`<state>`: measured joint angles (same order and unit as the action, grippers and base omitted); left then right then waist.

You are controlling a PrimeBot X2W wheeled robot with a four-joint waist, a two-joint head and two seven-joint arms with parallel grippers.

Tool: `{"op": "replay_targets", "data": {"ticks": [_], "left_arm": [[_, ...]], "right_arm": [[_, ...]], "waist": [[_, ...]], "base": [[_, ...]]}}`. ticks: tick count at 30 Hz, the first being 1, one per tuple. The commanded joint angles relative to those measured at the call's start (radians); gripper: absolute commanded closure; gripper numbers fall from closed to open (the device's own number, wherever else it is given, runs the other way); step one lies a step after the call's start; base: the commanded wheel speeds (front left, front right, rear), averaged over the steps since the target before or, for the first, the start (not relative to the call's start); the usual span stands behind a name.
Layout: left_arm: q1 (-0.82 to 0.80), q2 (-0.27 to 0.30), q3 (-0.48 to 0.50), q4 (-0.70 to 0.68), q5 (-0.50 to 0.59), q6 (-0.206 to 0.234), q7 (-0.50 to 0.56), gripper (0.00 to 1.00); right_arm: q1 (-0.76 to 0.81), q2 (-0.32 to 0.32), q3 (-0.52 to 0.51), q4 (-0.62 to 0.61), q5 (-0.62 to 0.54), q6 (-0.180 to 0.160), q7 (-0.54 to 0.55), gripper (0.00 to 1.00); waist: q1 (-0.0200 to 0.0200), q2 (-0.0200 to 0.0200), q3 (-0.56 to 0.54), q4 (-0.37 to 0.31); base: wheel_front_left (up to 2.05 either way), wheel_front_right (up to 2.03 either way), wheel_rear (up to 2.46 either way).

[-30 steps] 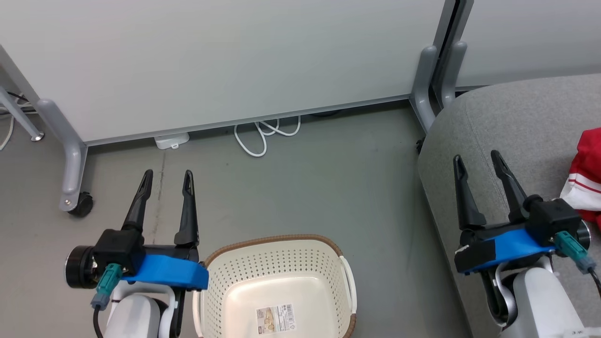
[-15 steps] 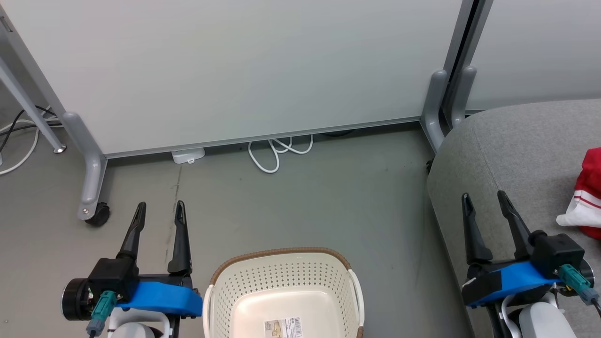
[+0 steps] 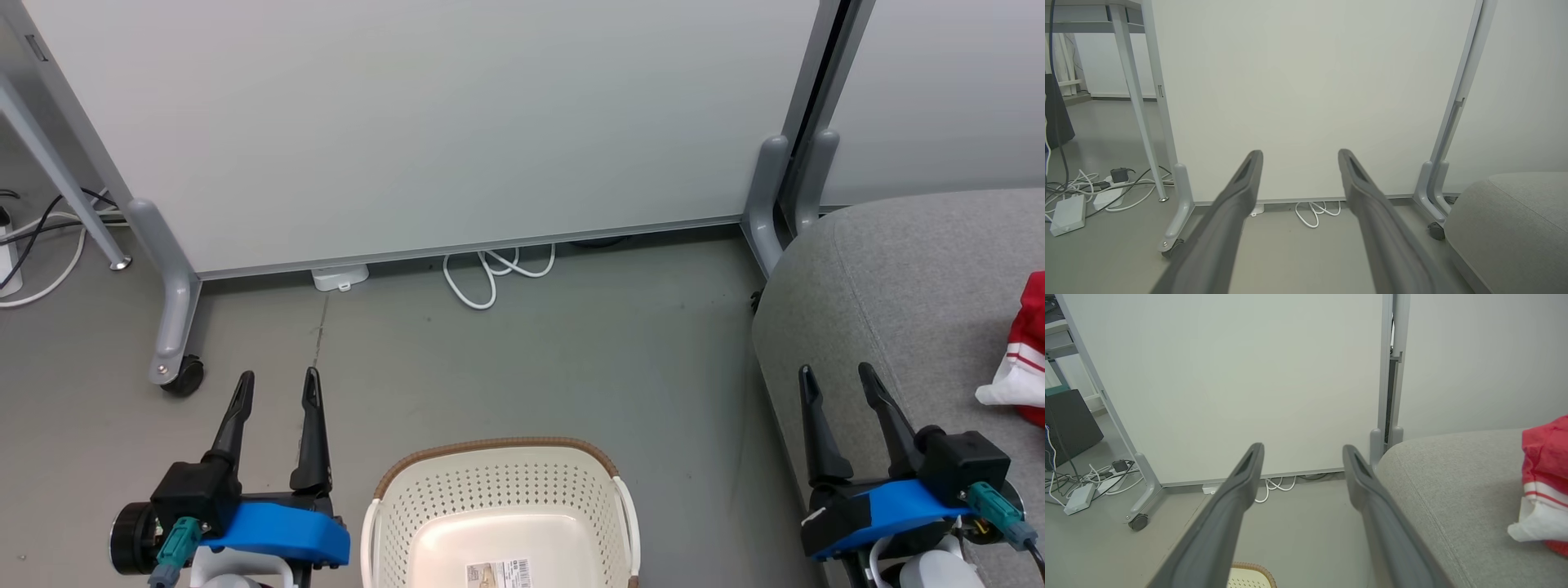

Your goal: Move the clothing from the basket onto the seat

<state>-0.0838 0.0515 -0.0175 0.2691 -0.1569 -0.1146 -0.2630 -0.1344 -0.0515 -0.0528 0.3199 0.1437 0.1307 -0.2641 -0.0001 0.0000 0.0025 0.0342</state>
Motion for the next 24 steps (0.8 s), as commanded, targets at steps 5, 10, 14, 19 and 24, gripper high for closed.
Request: {"op": "replay_targets", "data": {"ticks": [5,10,14,19,24], "left_arm": [[0.004,-0.001,-0.004,0.010,-0.001,-0.005,-0.003,0.00],[0.000,-0.001,-0.006,0.019,0.002,0.002,-0.003,0.00],[-0.004,-0.002,-0.007,0.022,0.006,0.006,-0.003,1.00],[0.022,-0.001,0.003,0.058,-0.014,0.003,0.011,1.00],[0.012,-0.001,0.017,0.058,-0.115,0.002,0.042,1.00]], "right_arm": [[0.020,0.001,0.000,0.007,0.008,0.000,0.000,0.00],[0.018,0.002,0.003,0.010,0.010,0.000,0.000,0.00],[0.017,0.002,0.005,0.012,0.014,0.000,0.000,1.00],[0.018,0.003,0.000,0.050,0.024,0.000,0.008,1.00],[0.013,0.002,-0.010,0.047,0.124,0.000,0.040,1.00]], "waist": [[0.0001,0.0000,-0.004,0.002],[0.0001,0.0000,-0.007,0.003],[0.0001,0.0000,-0.008,0.004],[0.0001,0.0000,-0.009,0.003],[0.0001,0.0000,-0.008,0.002]], "base": [[0.00,0.00,0.00],[0.00,0.00,0.00],[0.00,0.00,0.00],[0.00,0.00,0.00],[0.00,0.00,0.00]]}}
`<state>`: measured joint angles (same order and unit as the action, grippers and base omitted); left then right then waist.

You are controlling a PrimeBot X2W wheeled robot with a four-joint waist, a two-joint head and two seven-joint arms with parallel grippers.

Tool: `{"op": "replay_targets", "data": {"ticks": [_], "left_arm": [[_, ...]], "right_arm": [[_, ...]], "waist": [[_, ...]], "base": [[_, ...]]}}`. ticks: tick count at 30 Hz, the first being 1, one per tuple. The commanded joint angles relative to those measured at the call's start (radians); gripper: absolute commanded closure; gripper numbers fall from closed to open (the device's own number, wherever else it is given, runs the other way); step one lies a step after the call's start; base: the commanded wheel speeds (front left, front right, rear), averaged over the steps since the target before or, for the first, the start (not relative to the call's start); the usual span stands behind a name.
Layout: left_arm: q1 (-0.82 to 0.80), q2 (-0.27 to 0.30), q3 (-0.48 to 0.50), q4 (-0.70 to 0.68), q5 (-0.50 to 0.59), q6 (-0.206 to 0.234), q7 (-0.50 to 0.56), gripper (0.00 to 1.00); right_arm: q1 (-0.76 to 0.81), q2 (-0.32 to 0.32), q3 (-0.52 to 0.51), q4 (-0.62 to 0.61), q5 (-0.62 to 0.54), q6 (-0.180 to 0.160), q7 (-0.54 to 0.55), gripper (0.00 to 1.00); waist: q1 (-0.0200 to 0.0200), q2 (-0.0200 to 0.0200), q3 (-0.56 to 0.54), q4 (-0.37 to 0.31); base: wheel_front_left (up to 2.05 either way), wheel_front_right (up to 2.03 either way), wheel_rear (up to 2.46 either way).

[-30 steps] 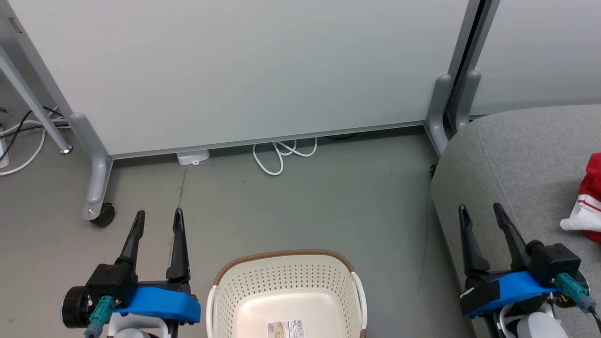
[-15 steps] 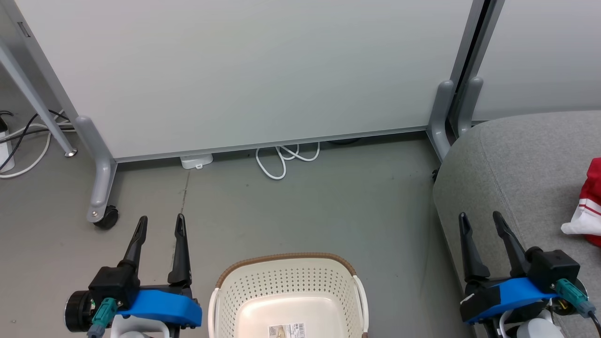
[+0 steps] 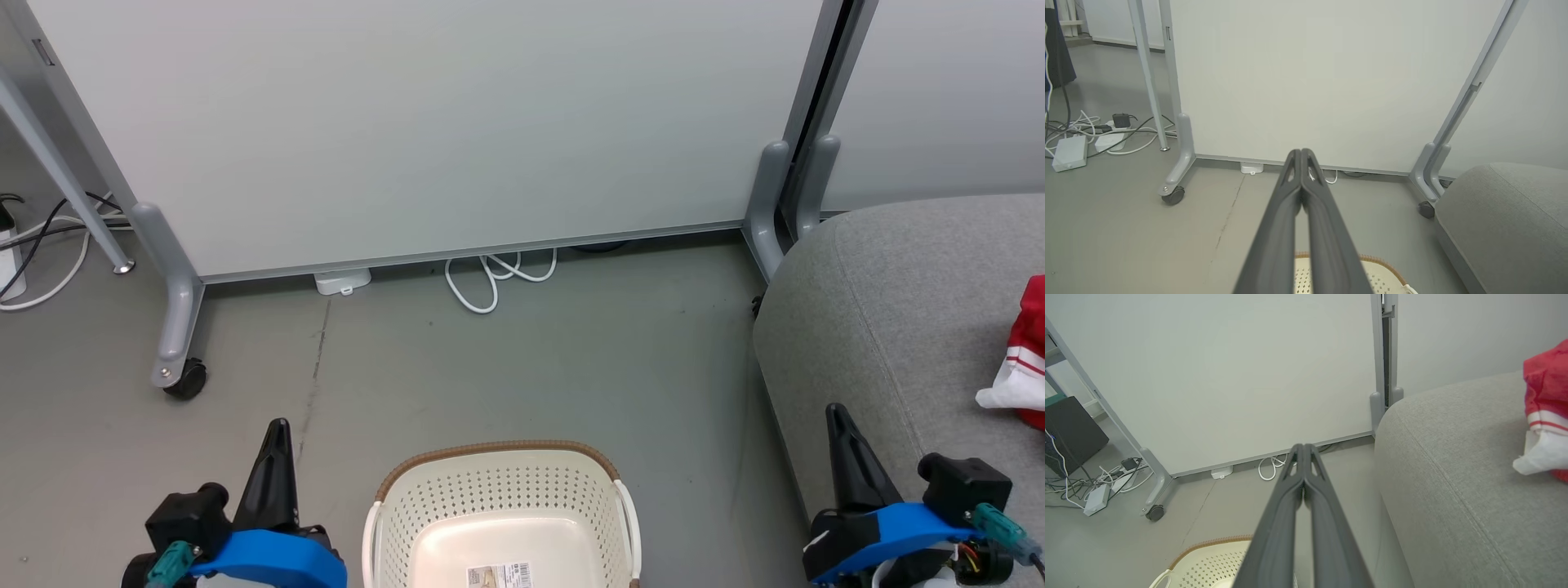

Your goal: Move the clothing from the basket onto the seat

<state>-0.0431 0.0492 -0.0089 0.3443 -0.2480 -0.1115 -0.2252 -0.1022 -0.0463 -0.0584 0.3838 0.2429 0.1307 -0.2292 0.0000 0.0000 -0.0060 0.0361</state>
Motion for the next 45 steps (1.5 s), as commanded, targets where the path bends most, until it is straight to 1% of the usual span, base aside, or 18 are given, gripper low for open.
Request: {"op": "replay_targets", "data": {"ticks": [1,20,32,33,34,40,45], "left_arm": [[-0.029,0.001,0.010,-0.019,-0.044,-0.002,0.009,1.00],[-0.037,0.001,0.035,-0.047,-0.391,-0.007,0.091,1.00],[-0.043,0.001,0.052,-0.058,-0.564,-0.010,0.135,1.00],[-0.045,0.001,0.054,-0.059,-0.590,-0.010,0.142,1.00],[-0.045,0.001,0.054,-0.059,-0.590,-0.010,0.142,1.00],[-0.049,0.002,0.062,-0.064,-0.680,-0.012,0.165,1.00],[-0.051,0.002,0.067,-0.067,-0.728,-0.013,0.178,1.00]], "right_arm": [[-0.019,-0.003,-0.005,-0.020,0.045,0.000,0.010,1.00],[-0.011,-0.003,-0.013,-0.059,0.394,0.000,0.092,1.00],[-0.011,-0.004,-0.021,-0.075,0.567,0.000,0.136,1.00],[-0.011,-0.004,-0.022,-0.077,0.594,0.000,0.143,1.00],[-0.011,-0.004,-0.022,-0.077,0.594,0.000,0.143,1.00],[-0.011,-0.004,-0.026,-0.085,0.683,0.000,0.166,1.00],[-0.011,-0.004,-0.028,-0.089,0.732,0.000,0.179,1.00]], "waist": [[0.0000,0.0000,0.000,-0.001],[0.0000,0.0000,0.002,-0.007],[0.0000,0.0000,0.003,-0.010],[0.0000,0.0000,0.003,-0.011],[0.0000,0.0000,0.003,-0.011],[0.0000,0.0000,0.003,-0.013],[0.0000,0.0000,0.004,-0.014]], "base": [[0.00,0.00,0.00],[0.00,0.00,0.00],[0.00,0.00,0.00],[0.00,0.00,0.00],[0.00,0.00,0.00],[0.00,0.00,0.00],[0.00,0.00,0.00]]}}
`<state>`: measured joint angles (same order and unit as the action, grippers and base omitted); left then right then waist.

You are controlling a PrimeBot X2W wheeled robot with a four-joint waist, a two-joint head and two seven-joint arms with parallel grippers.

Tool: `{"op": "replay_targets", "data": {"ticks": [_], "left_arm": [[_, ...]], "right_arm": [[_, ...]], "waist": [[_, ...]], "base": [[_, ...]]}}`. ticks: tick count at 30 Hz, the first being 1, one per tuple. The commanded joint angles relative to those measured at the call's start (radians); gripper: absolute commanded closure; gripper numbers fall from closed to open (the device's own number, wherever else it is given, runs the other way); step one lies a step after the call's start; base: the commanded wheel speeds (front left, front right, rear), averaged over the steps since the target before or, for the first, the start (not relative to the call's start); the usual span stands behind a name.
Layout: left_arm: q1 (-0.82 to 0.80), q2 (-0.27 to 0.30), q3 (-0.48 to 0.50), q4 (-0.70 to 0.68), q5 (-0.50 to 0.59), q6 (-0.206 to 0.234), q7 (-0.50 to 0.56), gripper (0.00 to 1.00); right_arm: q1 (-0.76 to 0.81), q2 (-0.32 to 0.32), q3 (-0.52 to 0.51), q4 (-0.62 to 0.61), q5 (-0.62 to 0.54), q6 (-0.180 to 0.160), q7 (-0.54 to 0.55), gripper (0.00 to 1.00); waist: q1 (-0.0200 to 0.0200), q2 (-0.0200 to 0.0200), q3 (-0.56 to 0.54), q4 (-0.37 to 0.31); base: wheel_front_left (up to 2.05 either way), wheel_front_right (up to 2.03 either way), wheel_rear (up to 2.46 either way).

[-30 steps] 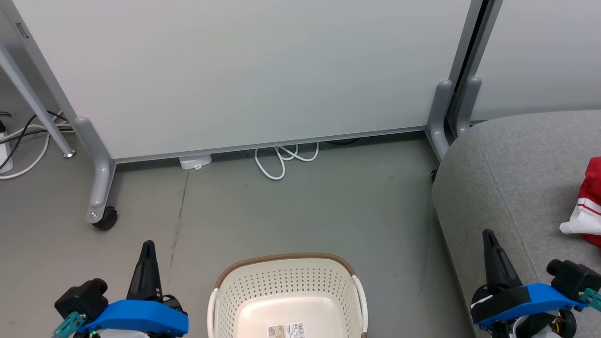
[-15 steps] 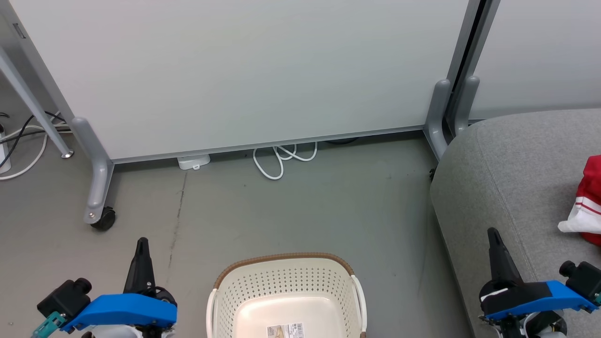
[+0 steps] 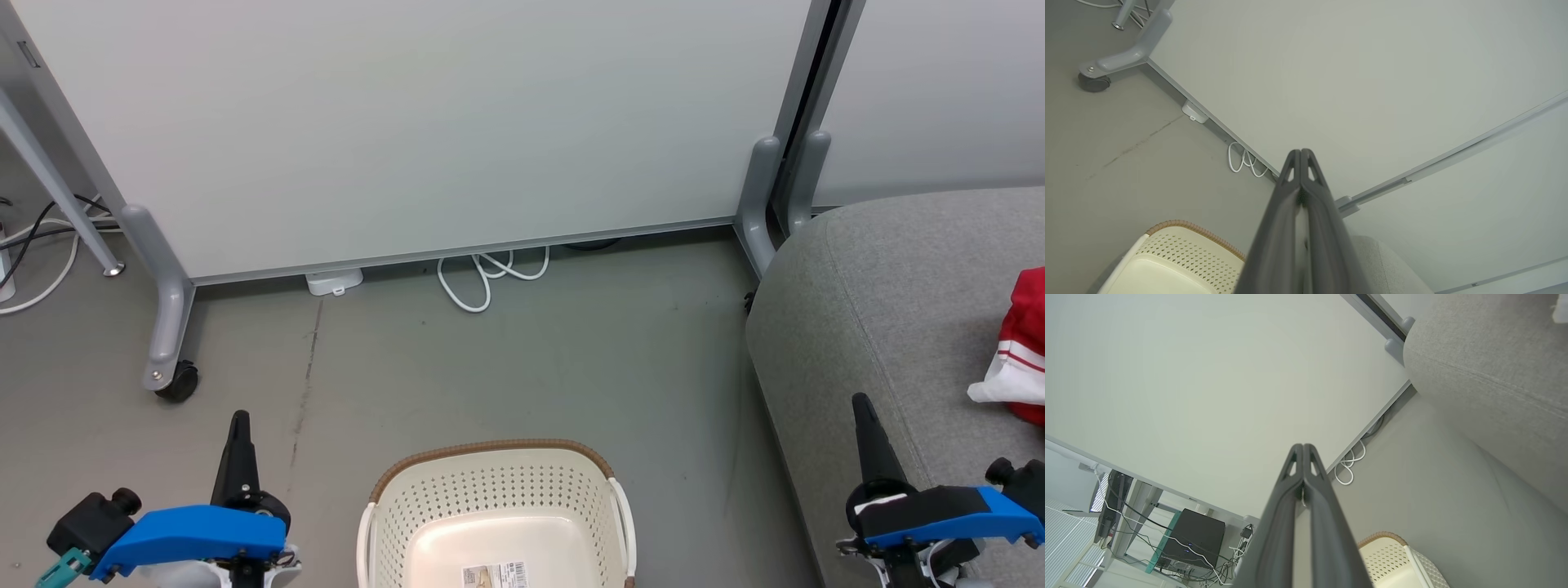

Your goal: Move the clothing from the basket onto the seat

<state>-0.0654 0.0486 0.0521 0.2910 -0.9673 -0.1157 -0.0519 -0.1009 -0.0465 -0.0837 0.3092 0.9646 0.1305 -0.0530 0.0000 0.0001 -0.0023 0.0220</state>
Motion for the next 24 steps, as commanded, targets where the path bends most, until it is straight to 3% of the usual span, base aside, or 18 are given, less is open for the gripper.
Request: {"op": "replay_targets", "data": {"ticks": [1,24], "left_arm": [[-0.029,0.002,0.007,-0.014,-0.021,-0.009,0.008,1.00],[-0.038,0.002,0.029,-0.028,-0.263,-0.011,0.070,1.00]], "right_arm": [[-0.012,-0.004,-0.004,-0.016,0.022,0.000,0.007,1.00],[-0.013,-0.005,-0.014,-0.036,0.266,0.000,0.071,1.00]], "waist": [[0.0000,-0.0001,0.000,0.000],[0.0000,-0.0001,0.002,-0.007]], "base": [[0.00,0.00,0.00],[0.00,0.00,0.00]]}}
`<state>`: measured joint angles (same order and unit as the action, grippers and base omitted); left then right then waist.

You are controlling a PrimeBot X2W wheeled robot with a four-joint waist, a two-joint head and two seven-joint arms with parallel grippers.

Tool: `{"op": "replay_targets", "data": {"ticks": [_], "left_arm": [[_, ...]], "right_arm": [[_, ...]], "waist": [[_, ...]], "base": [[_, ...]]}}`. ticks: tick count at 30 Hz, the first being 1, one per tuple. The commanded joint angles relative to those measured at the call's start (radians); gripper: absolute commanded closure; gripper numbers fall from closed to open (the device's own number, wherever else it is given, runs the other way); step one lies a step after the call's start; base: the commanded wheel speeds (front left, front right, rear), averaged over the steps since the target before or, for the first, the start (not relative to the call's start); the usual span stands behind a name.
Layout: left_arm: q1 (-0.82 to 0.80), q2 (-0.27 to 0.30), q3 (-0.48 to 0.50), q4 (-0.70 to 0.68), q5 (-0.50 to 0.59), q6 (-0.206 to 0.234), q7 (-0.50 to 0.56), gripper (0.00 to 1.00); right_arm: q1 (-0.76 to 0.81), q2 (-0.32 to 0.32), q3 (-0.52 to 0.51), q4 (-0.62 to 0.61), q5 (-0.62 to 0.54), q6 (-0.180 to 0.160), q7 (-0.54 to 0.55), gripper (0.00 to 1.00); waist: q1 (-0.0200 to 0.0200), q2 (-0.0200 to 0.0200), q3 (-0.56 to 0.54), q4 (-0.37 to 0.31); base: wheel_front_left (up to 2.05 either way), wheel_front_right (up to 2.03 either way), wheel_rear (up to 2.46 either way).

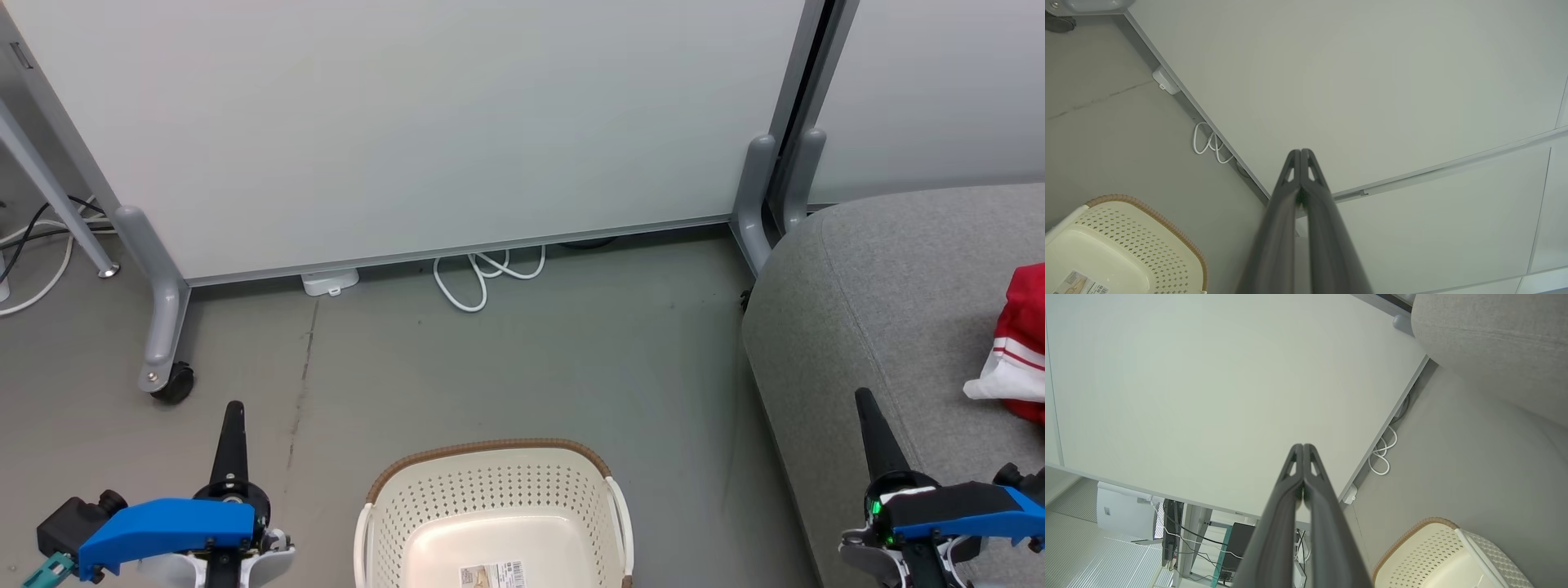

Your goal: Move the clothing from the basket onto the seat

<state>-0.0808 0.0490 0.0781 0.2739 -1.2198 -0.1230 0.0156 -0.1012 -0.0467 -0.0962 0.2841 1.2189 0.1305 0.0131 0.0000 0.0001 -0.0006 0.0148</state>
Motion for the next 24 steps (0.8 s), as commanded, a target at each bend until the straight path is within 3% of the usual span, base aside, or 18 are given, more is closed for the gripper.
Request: {"op": "replay_targets", "data": {"ticks": [1,24], "left_arm": [[-0.023,0.002,0.003,-0.012,-0.021,-0.004,0.005,1.00],[-0.030,0.002,0.023,-0.022,-0.218,-0.008,0.056,1.00]], "right_arm": [[-0.012,-0.005,-0.002,-0.012,0.021,0.000,0.006,1.00],[-0.012,-0.005,-0.011,-0.028,0.220,0.000,0.058,1.00]], "waist": [[0.0000,-0.0001,0.000,0.000],[0.0000,-0.0001,0.002,-0.007]], "base": [[0.00,0.00,0.00],[0.00,0.00,0.00]]}}
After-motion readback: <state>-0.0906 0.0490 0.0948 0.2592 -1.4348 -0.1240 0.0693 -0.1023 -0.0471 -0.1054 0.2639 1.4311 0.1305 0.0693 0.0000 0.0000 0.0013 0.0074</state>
